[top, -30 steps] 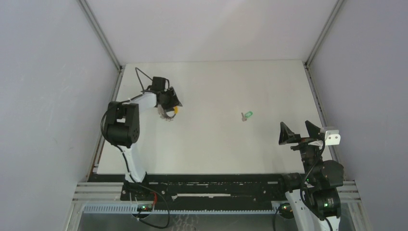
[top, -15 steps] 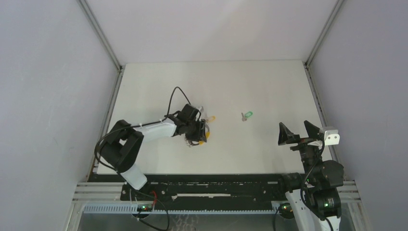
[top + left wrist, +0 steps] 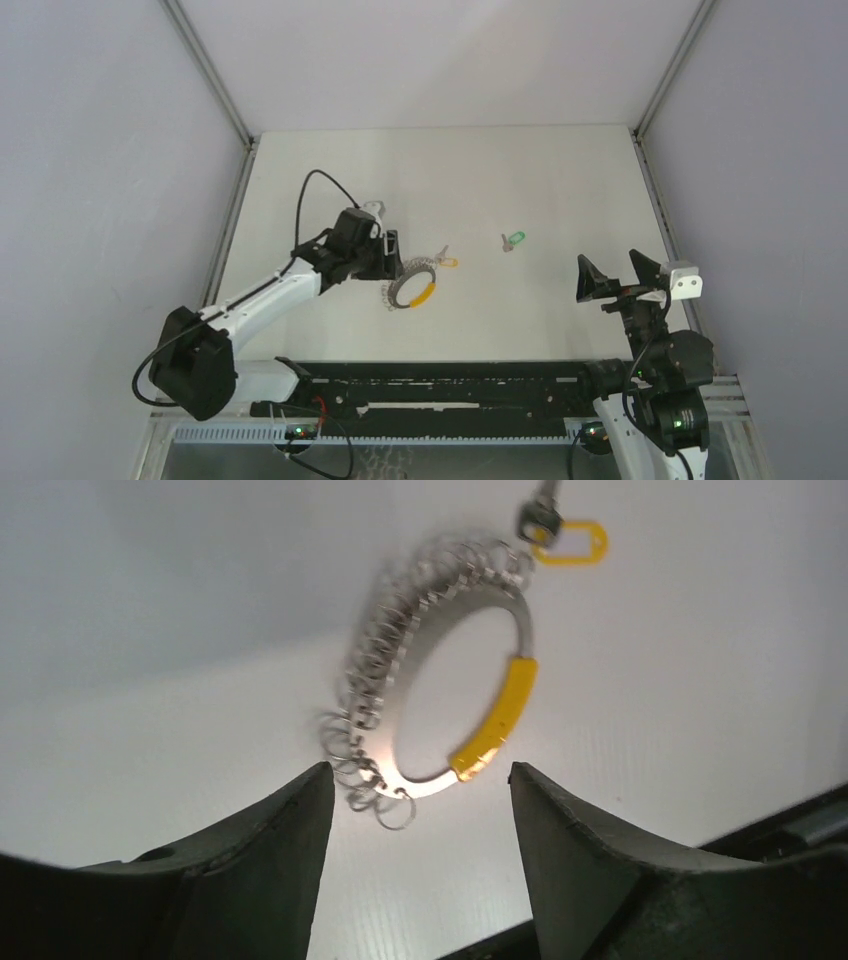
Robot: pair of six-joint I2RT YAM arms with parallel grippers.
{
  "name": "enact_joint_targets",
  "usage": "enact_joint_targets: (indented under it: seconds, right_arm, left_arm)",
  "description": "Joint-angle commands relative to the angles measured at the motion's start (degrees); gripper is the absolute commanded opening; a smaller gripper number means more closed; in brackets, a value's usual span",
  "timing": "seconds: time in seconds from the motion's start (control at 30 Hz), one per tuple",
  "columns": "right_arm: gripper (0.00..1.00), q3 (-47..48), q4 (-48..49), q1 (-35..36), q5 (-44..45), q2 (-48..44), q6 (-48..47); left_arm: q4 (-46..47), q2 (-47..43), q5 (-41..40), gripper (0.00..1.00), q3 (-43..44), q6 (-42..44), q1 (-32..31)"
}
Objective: Put the keys on the keyring
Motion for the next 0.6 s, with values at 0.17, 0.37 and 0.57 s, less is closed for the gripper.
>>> enact_joint_targets:
  seconds: [0.17,0.37,0.57]
  right_arm:
    - [1.0,-0.3,2.3,0.4,-1.1,0.9,-0.6]
    - [1.0,-0.4,2.3,0.4,-1.0,1.0,-0.6]
    - [1.0,-0.4,2.3,0.3,-1.0,1.1,-0.6]
  left_arm:
    - [-3.0,3.5,-4.8,0.72,0.6,3.4,9.7]
    - [-2.5,9.9,-2.0,0.72,5.0,4.6,9.5]
    - [-4.1,14.0,-4.2,0.72,8.8,6.3,3.7]
